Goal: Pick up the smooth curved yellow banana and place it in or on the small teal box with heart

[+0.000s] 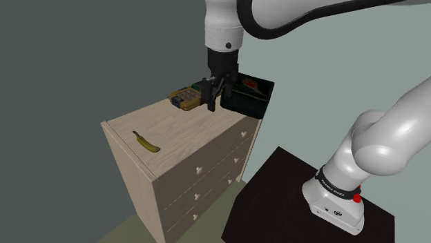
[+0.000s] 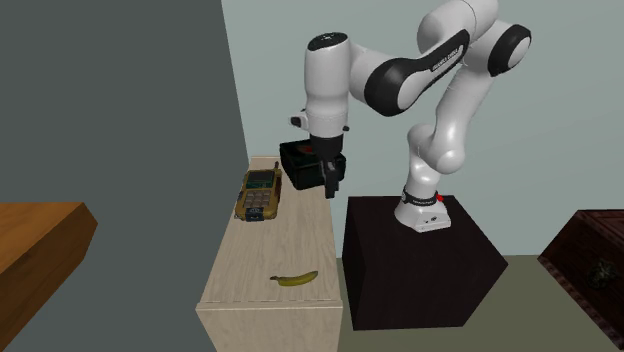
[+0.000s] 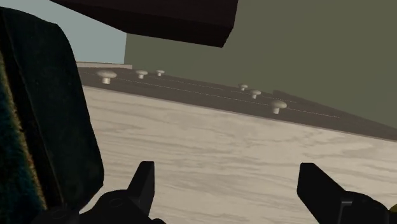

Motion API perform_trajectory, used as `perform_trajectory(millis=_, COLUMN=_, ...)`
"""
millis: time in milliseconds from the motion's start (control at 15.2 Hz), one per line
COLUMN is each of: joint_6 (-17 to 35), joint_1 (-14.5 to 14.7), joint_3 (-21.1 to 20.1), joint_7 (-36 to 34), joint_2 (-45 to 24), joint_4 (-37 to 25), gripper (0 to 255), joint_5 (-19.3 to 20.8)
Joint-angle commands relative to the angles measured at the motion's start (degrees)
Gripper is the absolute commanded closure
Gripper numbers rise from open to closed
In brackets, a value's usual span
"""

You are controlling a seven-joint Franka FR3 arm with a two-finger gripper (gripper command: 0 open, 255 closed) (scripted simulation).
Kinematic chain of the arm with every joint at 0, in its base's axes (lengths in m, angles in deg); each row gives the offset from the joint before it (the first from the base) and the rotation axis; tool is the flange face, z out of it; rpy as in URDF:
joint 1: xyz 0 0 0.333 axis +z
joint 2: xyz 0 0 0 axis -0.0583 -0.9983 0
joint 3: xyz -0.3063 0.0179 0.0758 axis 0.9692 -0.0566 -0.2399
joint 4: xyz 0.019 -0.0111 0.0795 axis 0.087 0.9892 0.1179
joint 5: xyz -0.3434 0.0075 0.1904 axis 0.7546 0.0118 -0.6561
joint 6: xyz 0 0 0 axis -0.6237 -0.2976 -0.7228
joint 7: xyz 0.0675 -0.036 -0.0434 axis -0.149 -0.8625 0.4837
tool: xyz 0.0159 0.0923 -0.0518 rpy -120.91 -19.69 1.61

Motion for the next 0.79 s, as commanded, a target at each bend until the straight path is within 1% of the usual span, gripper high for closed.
perform_trajectory(millis=0, joint_6=0.69, joint_1=0.47, joint_3=-2.43, joint_7=-3.62, joint_2=-4.86, joint_4=-3.85, gripper=0, joint_5=1.23)
perform_trajectory(millis=198, joint_6=1.12, joint_1=1.36, joint_3=-4.99, joint_7=-8.1, joint_2=-11.37, joint_4=-9.17, gripper=0, joint_5=3.75)
perform_trajectory(millis=396, joint_6=0.9, joint_1=2.94, joint_3=-6.96, joint_7=-12.64, joint_2=-18.34, joint_4=-15.24, gripper=0, joint_5=7.04)
perform_trajectory(millis=594, joint_6=-0.07, joint_1=5.47, joint_3=-8.13, joint_7=-16.94, joint_2=-25.67, joint_4=-22.17, gripper=0, joint_5=10.8)
perform_trajectory(millis=726, joint_6=-1.16, joint_1=7.7, joint_3=-8.43, joint_7=-19.49, joint_2=-30.68, joint_4=-27.35, gripper=0, joint_5=13.36)
